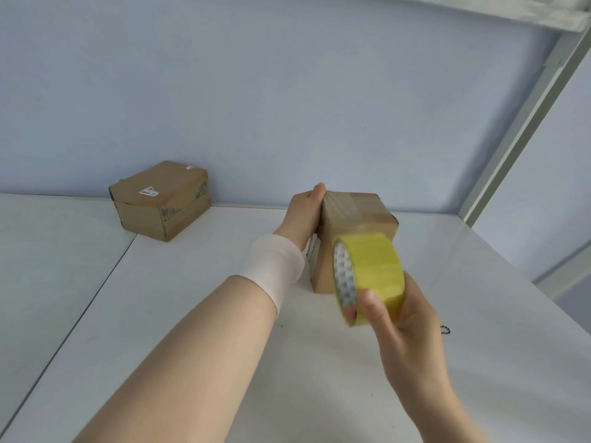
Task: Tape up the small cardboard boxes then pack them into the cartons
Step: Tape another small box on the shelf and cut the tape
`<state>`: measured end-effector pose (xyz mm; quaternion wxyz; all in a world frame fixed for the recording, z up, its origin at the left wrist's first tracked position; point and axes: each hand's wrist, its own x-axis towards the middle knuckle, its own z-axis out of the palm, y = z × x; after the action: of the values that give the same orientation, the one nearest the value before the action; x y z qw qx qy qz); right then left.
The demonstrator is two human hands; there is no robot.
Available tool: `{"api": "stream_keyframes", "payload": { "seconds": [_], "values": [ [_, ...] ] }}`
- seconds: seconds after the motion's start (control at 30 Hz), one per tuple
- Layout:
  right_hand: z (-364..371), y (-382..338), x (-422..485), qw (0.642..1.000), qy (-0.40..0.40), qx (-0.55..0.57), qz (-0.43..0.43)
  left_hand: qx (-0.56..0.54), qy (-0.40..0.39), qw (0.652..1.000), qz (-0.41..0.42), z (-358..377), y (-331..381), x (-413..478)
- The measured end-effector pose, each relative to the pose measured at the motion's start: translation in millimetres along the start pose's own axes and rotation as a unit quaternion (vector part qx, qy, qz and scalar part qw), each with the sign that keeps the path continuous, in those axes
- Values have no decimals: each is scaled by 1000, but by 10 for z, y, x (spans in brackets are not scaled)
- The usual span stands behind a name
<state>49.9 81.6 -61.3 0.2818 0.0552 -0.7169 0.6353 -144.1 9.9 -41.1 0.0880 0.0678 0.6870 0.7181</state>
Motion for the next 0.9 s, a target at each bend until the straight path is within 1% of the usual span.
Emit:
{"api": "stream_keyframes", "payload": {
  "seconds": [0.1,0.17,0.23,0.27,0.3,0.37,0.43,0.5,0.57,0.6,0.63,0.67,0.7,0.77,0.8,0.83,0.9],
  "values": [
    [20,113,16,999,-18,-27,34,-4,2,1000,-2,4,3,-8],
    [43,166,73,997,-33,-24,63,-1,-3,1000,-7,4,17,-11],
    [52,193,104,997,-38,-20,71,1,-25,1000,-3,-7,38,-35],
    [47,198,106,997,-39,-16,70,-3,-51,999,6,-23,30,-58],
    [38,203,102,997,-40,-12,67,-8,-83,996,25,-44,2,-89],
    [21,209,106,997,-42,-6,64,-9,-145,985,92,-113,-91,-174],
    [16,197,128,997,-45,-7,64,48,-181,967,173,-203,-150,-272],
    [1,152,161,996,-57,-12,64,111,-187,952,217,-234,-102,-357],
    [-47,24,215,996,-73,-20,47,111,-154,956,223,-221,-8,-392],
    [-85,-70,260,996,-80,-16,31,92,-130,964,215,-203,54,-394],
    [-130,-167,311,996,-93,2,12,59,-107,975,186,-179,121,-403],
    [-166,-268,364,993,-114,35,-1,25,-89,986,139,-157,166,-400],
    [-190,-339,420,988,-139,66,-9,5,-77,994,74,-142,198,-396],
    [-170,-386,518,983,-167,80,-1,18,-91,993,-67,-149,178,-412],
    [-122,-373,551,985,-159,66,17,32,-103,988,-107,-159,116,-415],
    [-70,-322,580,988,-142,50,41,47,-106,986,-120,-170,48,-418],
    [16,-192,636,991,-97,17,94,85,-69,989,-97,-214,-101,-368]
  ]
}}
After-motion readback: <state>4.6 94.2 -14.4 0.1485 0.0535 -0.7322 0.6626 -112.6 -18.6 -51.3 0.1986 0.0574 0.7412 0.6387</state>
